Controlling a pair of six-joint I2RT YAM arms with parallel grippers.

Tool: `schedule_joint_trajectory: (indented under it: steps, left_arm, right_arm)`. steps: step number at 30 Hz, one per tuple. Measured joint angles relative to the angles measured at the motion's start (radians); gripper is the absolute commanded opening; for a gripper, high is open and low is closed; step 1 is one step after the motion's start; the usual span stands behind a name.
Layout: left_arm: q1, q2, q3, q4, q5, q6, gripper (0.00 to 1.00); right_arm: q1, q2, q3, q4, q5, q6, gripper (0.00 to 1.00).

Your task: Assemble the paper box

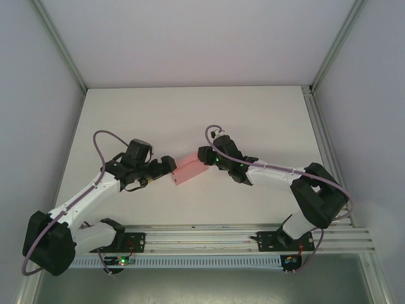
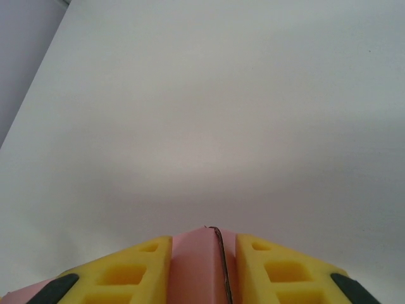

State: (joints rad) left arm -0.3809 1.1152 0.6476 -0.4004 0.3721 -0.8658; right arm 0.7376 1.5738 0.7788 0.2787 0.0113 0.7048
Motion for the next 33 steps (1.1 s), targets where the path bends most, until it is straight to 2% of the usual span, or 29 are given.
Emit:
schedule_joint_trajectory:
  steps: [1,6,8,12,16,19,24,30,31,32,33]
  left_arm:
    - [0.002,-0.002,-0.011,0.025,0.014,-0.007,0.87]
    - [0.006,-0.026,-0.084,0.160,0.059,-0.045,0.62]
    - [0.010,-0.032,-0.112,0.212,0.075,-0.060,0.55]
    - [0.010,-0.023,-0.161,0.321,0.113,-0.086,0.30]
    - [0.016,-0.001,-0.185,0.414,0.140,-0.108,0.16]
    - [0.019,0.011,-0.193,0.455,0.142,-0.110,0.00]
    - [0.023,0.039,-0.194,0.503,0.129,-0.101,0.00]
    - [0.023,0.079,-0.159,0.505,0.126,-0.050,0.00]
    - [0.023,0.080,-0.153,0.494,0.125,-0.042,0.04]
    - [0.022,0.079,-0.144,0.476,0.124,-0.029,0.14]
    - [0.022,0.078,-0.131,0.453,0.121,-0.015,0.22]
  right_arm:
    - [0.000,0.002,0.000,0.003,0.000,0.000,0.17]
    - [-0.003,0.010,-0.024,0.060,-0.004,0.000,0.09]
    - [-0.009,0.013,-0.045,0.101,-0.022,0.000,0.07]
    - [-0.045,0.032,-0.100,0.234,-0.101,0.002,0.01]
    - [-0.089,0.084,-0.139,0.398,-0.177,0.018,0.00]
    - [-0.113,0.119,-0.182,0.536,-0.210,0.047,0.00]
    - [-0.126,0.134,-0.251,0.685,-0.210,0.067,0.00]
    - [-0.126,0.121,-0.264,0.694,-0.177,0.048,0.00]
    - [-0.126,0.115,-0.260,0.687,-0.176,0.044,0.00]
    - [-0.126,0.108,-0.251,0.670,-0.177,0.039,0.00]
    - [-0.126,0.097,-0.237,0.631,-0.178,0.027,0.06]
